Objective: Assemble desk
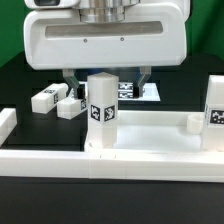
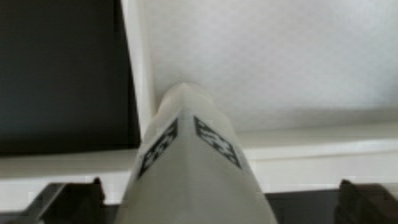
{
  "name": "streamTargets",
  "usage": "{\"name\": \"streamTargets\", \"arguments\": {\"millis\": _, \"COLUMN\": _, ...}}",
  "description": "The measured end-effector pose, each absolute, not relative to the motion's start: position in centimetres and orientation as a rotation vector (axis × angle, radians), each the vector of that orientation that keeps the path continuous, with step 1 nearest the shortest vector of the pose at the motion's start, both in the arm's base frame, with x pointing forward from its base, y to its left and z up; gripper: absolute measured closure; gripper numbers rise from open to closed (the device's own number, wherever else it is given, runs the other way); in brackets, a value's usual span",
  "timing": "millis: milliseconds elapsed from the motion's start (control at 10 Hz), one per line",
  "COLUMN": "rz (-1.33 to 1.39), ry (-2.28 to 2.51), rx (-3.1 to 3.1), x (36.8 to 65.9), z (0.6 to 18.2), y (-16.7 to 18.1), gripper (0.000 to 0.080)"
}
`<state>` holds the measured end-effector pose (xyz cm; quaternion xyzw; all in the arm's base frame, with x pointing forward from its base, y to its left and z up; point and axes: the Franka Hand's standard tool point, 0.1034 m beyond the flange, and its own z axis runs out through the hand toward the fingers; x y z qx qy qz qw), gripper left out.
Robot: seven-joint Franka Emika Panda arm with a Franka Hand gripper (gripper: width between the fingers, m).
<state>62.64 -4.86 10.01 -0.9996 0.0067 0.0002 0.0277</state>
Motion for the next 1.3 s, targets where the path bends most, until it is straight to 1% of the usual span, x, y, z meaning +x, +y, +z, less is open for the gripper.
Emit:
{"name": "streamTargets", "arguments": {"millis": 200, "rz": -0.005, "ry": -0.267, "rx": -3.081, "x": 62.62, "z": 10.0, "y": -4.99, "gripper": 0.0151}}
{"name": "streamTargets", "arguments": {"millis": 800, "rz": -0.002, "ry": -0.93, "rx": -2.976, "x": 62.56, "z": 9.99, "y": -5.5, "gripper": 0.0151}}
{"name": "streamTargets", "arguments": {"millis": 1000, "rz": -0.003, "ry": -1.0, "rx": -2.953, "x": 62.54, "z": 9.98, "y": -5.72, "gripper": 0.0151}}
{"name": "streamTargets", "arguments": {"millis": 1200, "rz": -0.003, "ry": -0.998, "rx": -2.954, "x": 62.54, "z": 9.98, "y": -5.73, "gripper": 0.0422}}
{"name": "streamTargets", "arguments": {"millis": 1300, "rz": -0.003, "ry": -0.997, "rx": -2.954, "x": 62.54, "z": 9.98, "y": -5.74, "gripper": 0.0511}}
